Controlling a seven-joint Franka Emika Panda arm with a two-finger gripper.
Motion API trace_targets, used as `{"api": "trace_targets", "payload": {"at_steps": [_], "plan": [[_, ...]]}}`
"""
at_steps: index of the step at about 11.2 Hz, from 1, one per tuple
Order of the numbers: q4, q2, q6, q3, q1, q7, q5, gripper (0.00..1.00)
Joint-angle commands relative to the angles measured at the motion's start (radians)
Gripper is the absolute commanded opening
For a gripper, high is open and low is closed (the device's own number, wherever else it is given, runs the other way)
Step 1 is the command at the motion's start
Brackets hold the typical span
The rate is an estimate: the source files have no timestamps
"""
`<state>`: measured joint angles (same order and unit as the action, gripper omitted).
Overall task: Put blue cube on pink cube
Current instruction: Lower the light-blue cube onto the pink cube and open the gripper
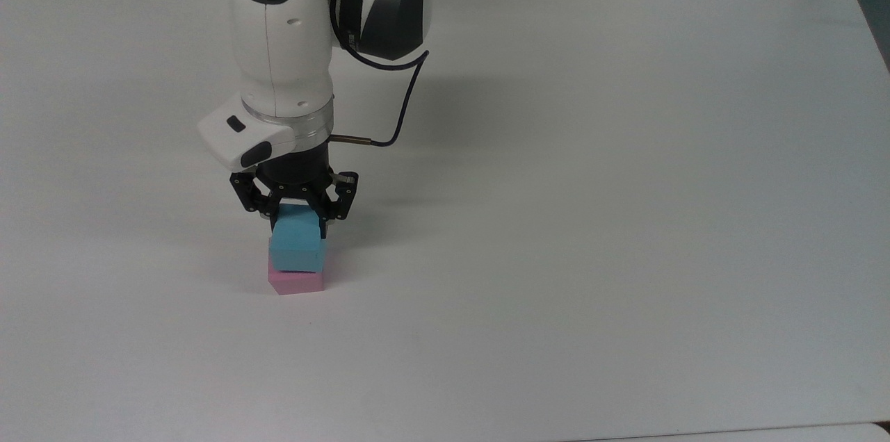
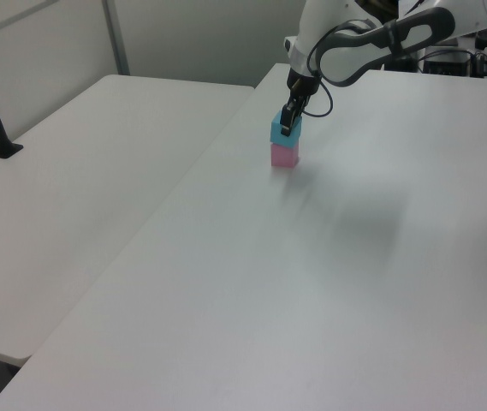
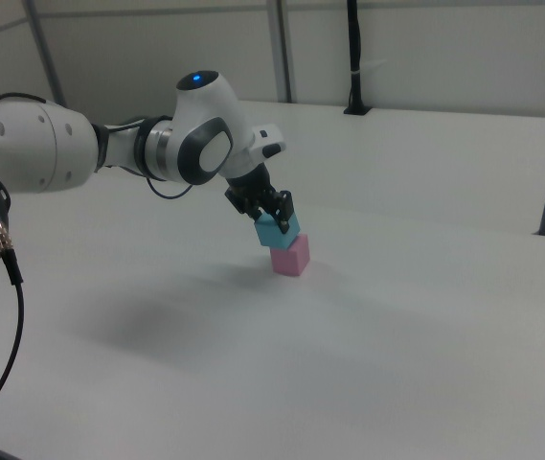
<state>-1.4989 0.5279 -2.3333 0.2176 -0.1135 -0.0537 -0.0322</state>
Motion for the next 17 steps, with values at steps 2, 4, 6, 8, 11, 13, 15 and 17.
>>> {"api": "trace_targets", "payload": {"at_steps": [2,4,6,8,11,13,15,17], "plan": [[0.006,0.015,-0.015,0.016,-0.008,-0.006,-0.018,0.24],[0.003,0.015,-0.053,0.017,-0.006,0.0,-0.037,0.24],[-0.001,0.015,-0.069,0.028,-0.005,0.0,-0.083,0.24],[-0.001,0.018,-0.07,0.04,-0.006,-0.001,-0.087,0.23],[0.0,0.035,-0.07,0.042,-0.005,-0.008,-0.086,0.51],[0.0,0.035,-0.07,0.042,-0.008,-0.005,-0.084,1.0],[0.0,0.034,-0.07,0.042,-0.009,0.002,-0.086,1.0],[0.0,0.029,-0.069,0.043,-0.011,0.014,-0.086,1.0]]}}
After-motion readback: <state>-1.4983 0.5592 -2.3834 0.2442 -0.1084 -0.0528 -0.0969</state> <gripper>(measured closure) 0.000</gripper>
